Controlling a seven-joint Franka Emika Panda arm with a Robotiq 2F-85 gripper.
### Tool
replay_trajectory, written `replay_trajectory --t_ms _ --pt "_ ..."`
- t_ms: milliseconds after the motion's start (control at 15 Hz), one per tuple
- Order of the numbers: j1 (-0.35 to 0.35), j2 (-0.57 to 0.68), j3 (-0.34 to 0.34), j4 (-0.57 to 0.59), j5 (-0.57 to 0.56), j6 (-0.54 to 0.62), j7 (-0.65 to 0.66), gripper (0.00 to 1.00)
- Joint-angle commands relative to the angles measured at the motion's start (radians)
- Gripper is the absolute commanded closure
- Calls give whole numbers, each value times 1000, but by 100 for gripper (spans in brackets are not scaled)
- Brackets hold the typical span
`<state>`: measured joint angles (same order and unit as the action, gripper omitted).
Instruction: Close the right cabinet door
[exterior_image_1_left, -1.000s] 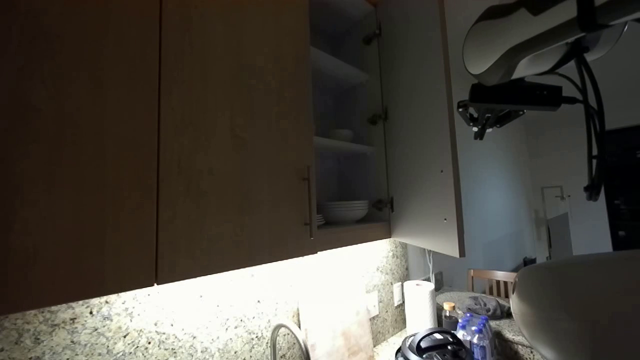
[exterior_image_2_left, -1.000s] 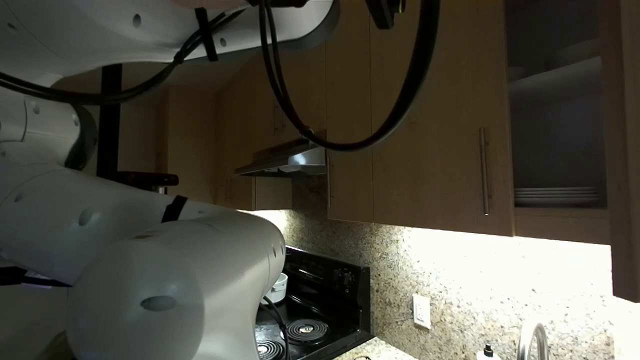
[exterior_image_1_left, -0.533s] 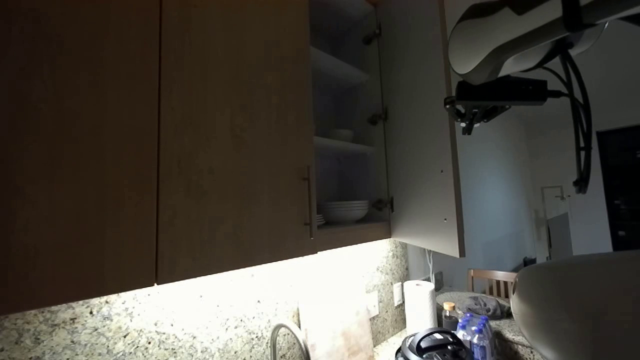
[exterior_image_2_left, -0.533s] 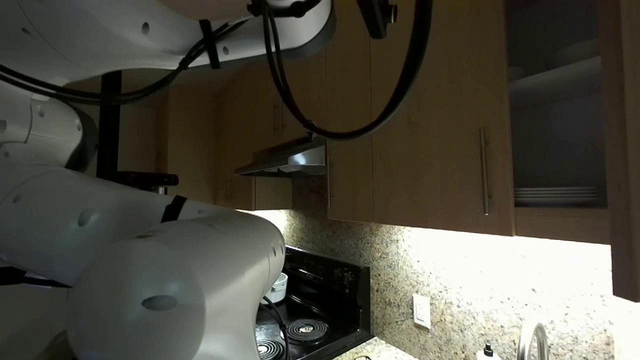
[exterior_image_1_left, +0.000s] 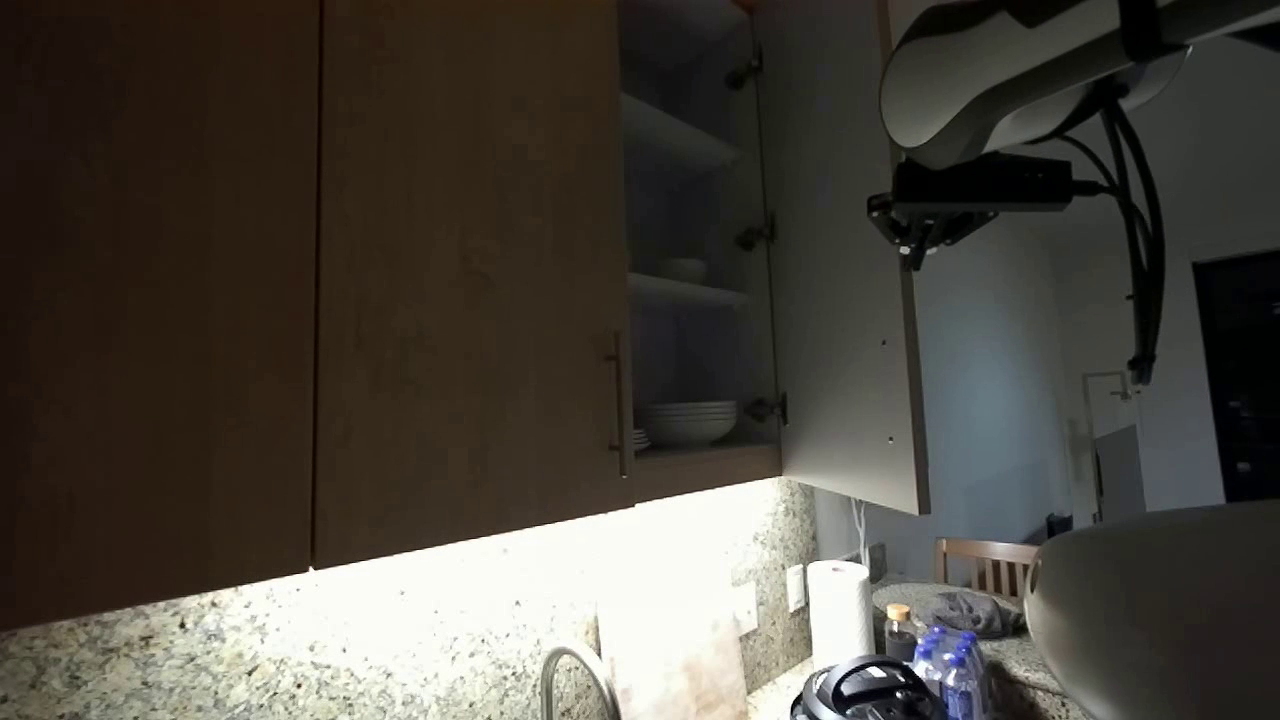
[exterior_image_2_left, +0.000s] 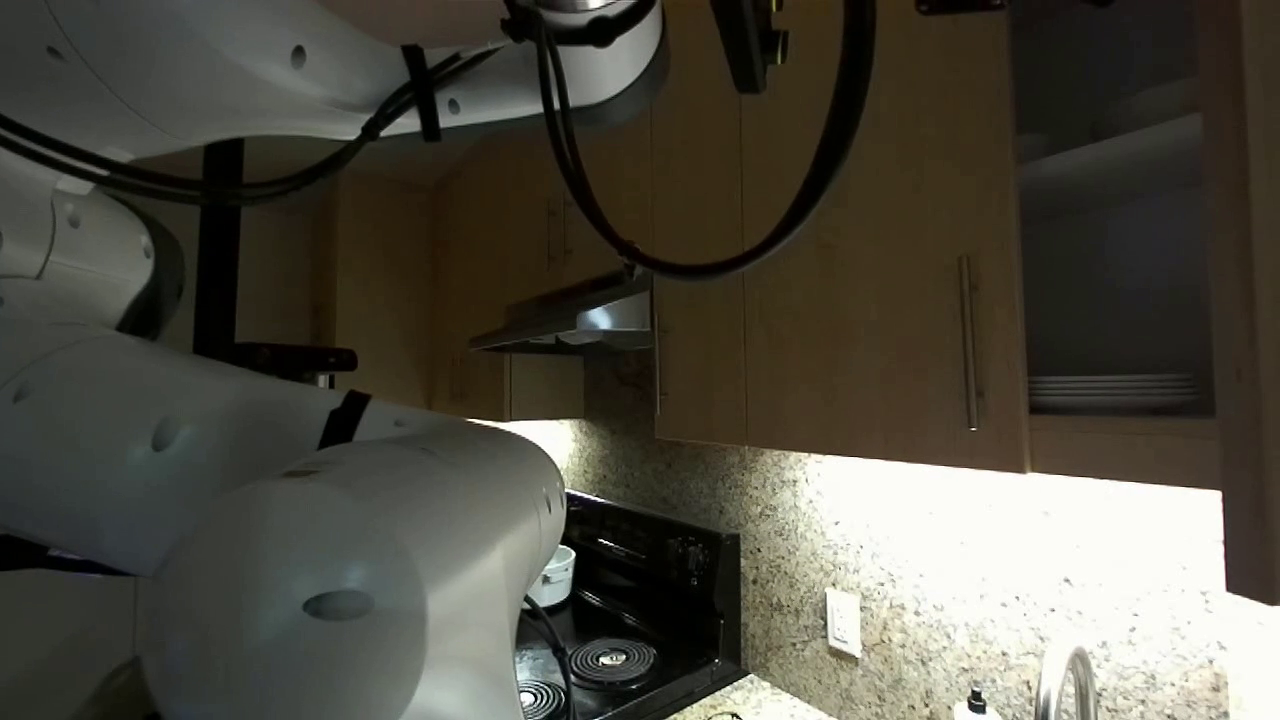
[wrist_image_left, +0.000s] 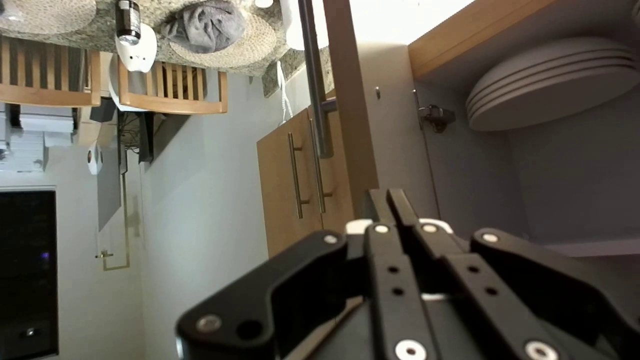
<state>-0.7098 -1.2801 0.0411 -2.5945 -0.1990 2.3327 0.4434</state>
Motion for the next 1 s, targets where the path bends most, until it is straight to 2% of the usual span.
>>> replay_trajectory --t_ms 0,467,933 --pt "-6 45 8 36 10 14 28 94" --pt "-77 121 -15 89 4 19 56 94" --pt "-196 267 17 161 4 75 139 94"
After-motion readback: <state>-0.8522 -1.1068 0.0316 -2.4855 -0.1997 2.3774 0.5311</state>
